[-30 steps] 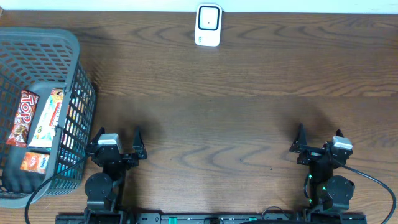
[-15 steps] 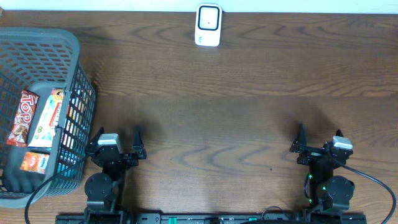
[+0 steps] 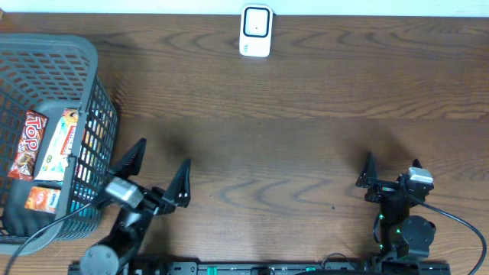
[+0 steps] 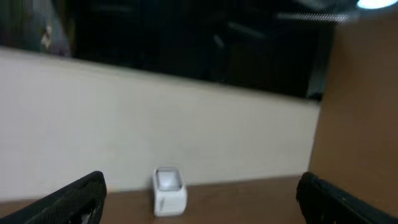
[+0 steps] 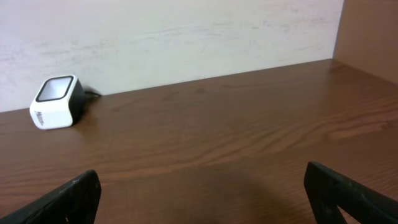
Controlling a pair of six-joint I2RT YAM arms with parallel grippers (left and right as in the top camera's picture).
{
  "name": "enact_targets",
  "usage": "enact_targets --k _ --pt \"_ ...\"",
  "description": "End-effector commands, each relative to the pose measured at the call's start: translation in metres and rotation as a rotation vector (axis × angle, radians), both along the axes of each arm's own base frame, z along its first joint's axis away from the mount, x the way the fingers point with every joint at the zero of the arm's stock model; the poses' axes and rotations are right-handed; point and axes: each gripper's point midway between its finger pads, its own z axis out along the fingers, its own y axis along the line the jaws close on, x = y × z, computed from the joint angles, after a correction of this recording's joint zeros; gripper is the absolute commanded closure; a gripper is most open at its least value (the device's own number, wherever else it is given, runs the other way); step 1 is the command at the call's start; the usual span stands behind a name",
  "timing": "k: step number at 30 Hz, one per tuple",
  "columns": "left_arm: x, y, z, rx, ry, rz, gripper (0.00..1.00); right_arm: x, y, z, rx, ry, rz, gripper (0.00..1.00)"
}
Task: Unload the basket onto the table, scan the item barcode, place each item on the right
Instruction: 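Reach the left gripper into the basket and grasp the wet-wipes pack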
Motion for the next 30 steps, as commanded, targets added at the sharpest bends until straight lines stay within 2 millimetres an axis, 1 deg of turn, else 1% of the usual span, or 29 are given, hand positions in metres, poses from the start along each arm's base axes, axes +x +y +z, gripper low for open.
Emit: enact_targets --k 1,3,5,7,8,9,11,14,15,16,18,20,21,22,25,28,29,30 --pt "-0.015 -0.004 0.063 -0.035 -0.068 -0.047 0.02 0.000 0.000 -0.002 -0.013 0.007 -0.002 0.01" --pt "-0.012 -0.004 0.088 -0.037 -0.074 -0.044 0.02 0.000 0.000 -0.002 -0.013 0.007 -0.002 0.01" --pt "-0.004 -0.004 0.112 -0.037 -0.059 -0.044 0.02 0.000 0.000 -0.002 -0.013 0.007 -0.002 0.01" --pt "0.012 -0.003 0.131 -0.038 0.000 -0.033 0.02 0.000 0.000 -0.002 -0.013 0.007 -0.002 0.01" --pt "0.024 -0.001 0.141 -0.033 0.059 -0.013 0.02 0.000 0.000 -0.002 -0.013 0.007 -0.002 0.01" --pt "0.037 -0.002 0.148 0.028 0.130 0.006 0.02 0.000 0.000 -0.002 -0.013 0.007 -0.002 0.01" --pt "0.049 -0.003 0.149 0.055 0.239 0.009 0.02 0.000 0.000 -0.002 -0.013 0.007 -0.002 0.01" --pt "0.061 -0.003 0.122 0.072 0.438 0.007 0.02 0.000 0.000 -0.002 -0.013 0.007 -0.002 0.01" --pt "0.063 -0.006 0.113 0.076 0.476 -0.008 0.02 0.000 0.000 -0.002 -0.013 0.007 -0.002 0.01" --pt "0.065 -0.012 0.101 0.082 0.524 -0.051 0.02 0.000 0.000 -0.002 -0.013 0.007 -0.002 0.01" --pt "0.065 -0.018 0.099 0.085 0.533 -0.088 0.02 0.000 0.000 -0.002 -0.013 0.007 -0.002 0.01" --pt "0.067 -0.018 0.110 0.121 0.466 -0.080 0.02 0.000 0.000 -0.002 -0.013 0.007 -0.002 0.01" --pt "0.070 -0.013 0.119 0.122 0.430 -0.045 0.02 0.000 0.000 -0.002 -0.013 0.007 -0.002 0.01" --pt "0.073 -0.003 0.125 0.097 0.426 0.008 0.02 0.000 0.000 -0.002 -0.013 0.007 -0.002 0.01" --pt "0.082 0.042 0.140 0.011 0.462 0.259 0.02 0.000 0.000 -0.002 -0.013 0.007 -0.002 0.01" --pt "0.085 0.084 0.142 -0.016 0.534 0.479 0.02 0.000 0.000 -0.002 -0.013 0.007 -0.002 0.01" --pt "0.083 0.110 0.140 -0.063 0.593 0.610 0.02 0.000 0.000 -0.002 -0.013 0.007 -0.002 0.01" --pt "0.081 0.127 0.138 -0.101 0.629 0.694 0.02 0.000 0.000 -0.002 -0.013 0.007 -0.002 0.01"
